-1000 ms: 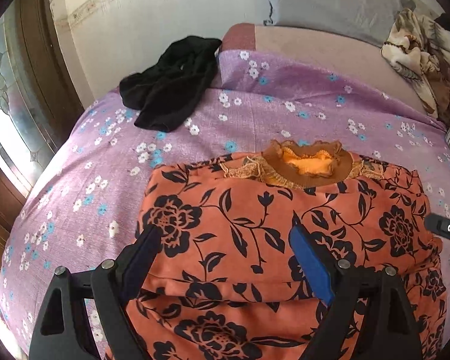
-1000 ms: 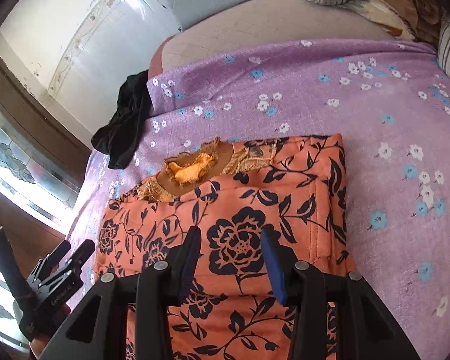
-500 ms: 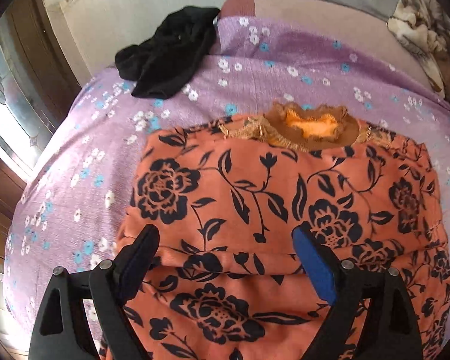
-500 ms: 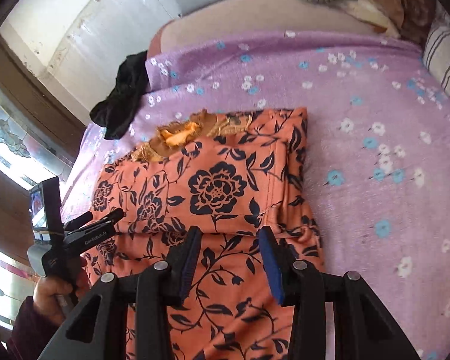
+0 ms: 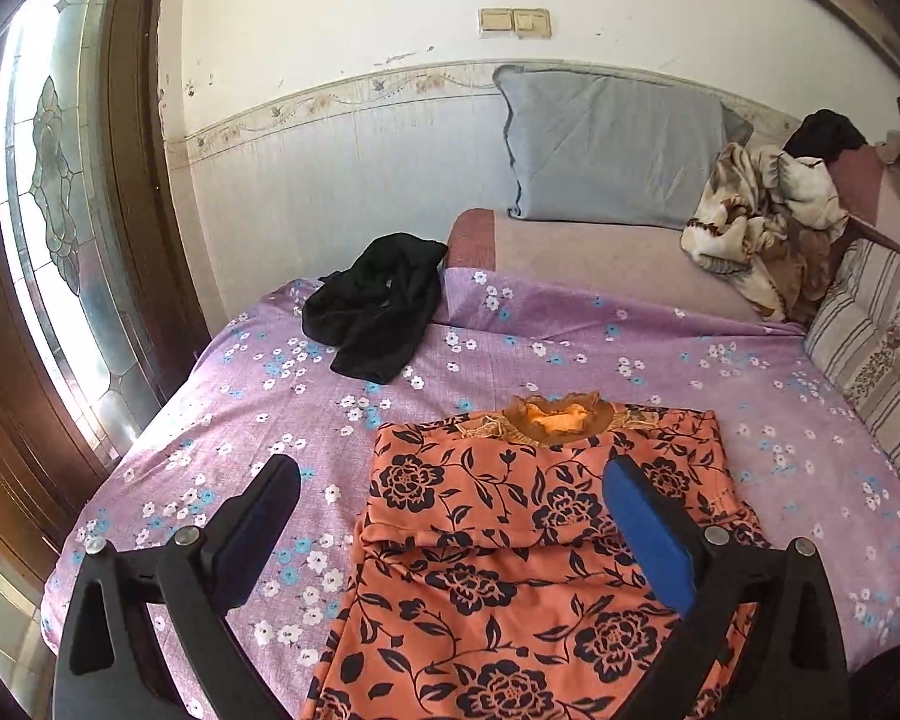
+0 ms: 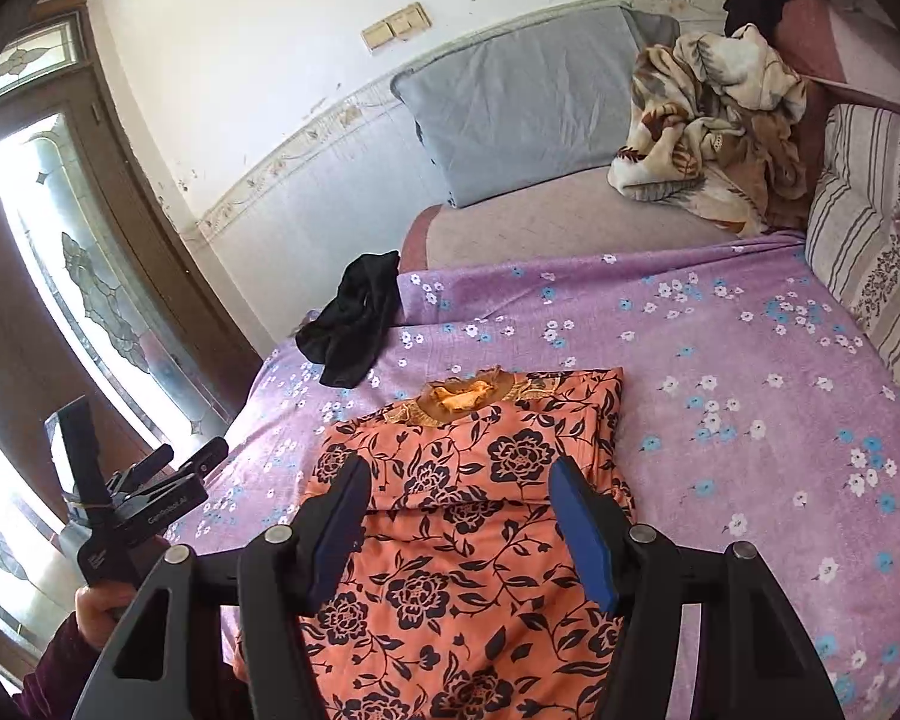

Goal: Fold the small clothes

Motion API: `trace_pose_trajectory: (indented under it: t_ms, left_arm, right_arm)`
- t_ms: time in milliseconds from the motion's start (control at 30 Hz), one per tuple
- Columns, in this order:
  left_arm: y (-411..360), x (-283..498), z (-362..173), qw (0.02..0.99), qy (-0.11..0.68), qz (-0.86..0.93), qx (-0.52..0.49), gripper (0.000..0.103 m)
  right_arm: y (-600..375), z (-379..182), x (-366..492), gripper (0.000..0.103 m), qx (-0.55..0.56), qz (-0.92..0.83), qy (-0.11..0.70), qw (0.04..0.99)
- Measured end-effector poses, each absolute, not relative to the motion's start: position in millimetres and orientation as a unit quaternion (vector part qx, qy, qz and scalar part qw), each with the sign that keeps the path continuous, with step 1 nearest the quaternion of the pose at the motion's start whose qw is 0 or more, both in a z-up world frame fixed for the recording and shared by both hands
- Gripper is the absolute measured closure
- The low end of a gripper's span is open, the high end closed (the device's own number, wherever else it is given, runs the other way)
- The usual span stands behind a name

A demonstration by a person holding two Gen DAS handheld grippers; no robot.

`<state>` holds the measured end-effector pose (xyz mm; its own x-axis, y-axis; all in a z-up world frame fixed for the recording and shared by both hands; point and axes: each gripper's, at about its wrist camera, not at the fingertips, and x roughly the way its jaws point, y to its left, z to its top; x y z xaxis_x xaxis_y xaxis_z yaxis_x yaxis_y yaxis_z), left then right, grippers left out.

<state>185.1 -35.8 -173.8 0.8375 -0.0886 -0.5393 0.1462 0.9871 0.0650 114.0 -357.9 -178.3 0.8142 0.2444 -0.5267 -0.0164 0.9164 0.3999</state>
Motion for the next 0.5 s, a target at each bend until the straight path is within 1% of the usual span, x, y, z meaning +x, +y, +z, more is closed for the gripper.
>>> trace_pose_trajectory:
  t_ms: [167, 500]
  left_arm:
    - [-21.3, 145.0, -188.2, 0.943, 0.317, -0.086, 0.05, 0.0]
    - [14.7, 106.7, -267.3, 0.913, 0.397, -0.051, 0.079, 0.0]
  right_arm:
    - [-333.2, -188.1, 84.2, 0.035, 0.18, 0.08, 0.312, 0.93]
    - [-326.9, -268.0, 46.0, 0.035, 0.157, 0.055, 0.409, 0.897]
